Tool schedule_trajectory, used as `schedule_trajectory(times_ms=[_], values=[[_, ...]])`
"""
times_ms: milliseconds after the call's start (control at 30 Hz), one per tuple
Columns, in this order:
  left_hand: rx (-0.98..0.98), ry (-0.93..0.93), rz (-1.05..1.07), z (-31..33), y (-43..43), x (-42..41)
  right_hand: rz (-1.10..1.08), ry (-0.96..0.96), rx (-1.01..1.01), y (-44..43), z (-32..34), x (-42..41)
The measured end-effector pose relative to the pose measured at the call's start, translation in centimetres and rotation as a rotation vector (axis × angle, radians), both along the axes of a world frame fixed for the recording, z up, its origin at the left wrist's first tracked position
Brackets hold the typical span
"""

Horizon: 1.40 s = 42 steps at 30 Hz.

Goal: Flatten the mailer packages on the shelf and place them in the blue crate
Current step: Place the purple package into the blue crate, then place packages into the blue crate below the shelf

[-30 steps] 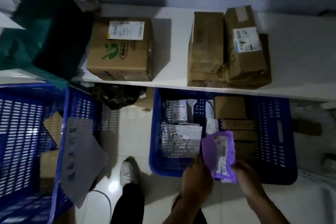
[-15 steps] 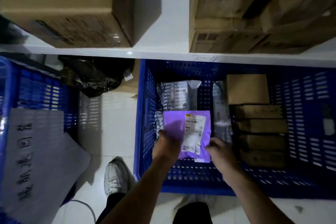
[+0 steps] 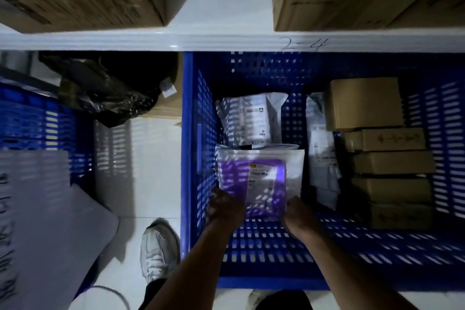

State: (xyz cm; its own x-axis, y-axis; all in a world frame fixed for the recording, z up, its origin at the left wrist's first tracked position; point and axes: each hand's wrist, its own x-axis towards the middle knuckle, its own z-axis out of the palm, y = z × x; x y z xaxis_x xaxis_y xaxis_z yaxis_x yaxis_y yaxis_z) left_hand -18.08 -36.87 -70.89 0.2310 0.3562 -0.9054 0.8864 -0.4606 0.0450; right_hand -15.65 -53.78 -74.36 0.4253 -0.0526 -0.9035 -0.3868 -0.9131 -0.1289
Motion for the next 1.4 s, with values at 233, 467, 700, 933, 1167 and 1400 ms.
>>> schedule_trajectory(times_ms=[233, 467, 700, 933, 1167, 1400], values=[[-0.1, -0.185, -0.815, 2.6, 0.3, -0.3, 0.213, -0.042, 0.103, 0.8, 4.7, -0.3], [-0.119, -0.191, -0.717, 7.6, 1.0, -0.4, 0.137, 0.08, 0.129, 1.1, 10.4, 0.1], [-0.137, -0.181, -0.604, 17.6, 2.3, -1.1, -0.02, 0.025, 0.137, 1.1, 20.6, -0.1], [-0.083, -0.31, -0.388, 31.0, 5.3, -0.8, -0.139, -0.13, 0.223, 1.8, 33.5, -1.0], [-0.137, -0.438, -0.156, 45.0, 7.1, 1.7, -0.254, -0.176, 0.337, 2.1, 42.2, -1.3], [-0.221, -0.659, -0.024, 55.9, 7.2, 2.7, -0.334, -0.297, 0.459, 4.3, 54.4, 0.4]])
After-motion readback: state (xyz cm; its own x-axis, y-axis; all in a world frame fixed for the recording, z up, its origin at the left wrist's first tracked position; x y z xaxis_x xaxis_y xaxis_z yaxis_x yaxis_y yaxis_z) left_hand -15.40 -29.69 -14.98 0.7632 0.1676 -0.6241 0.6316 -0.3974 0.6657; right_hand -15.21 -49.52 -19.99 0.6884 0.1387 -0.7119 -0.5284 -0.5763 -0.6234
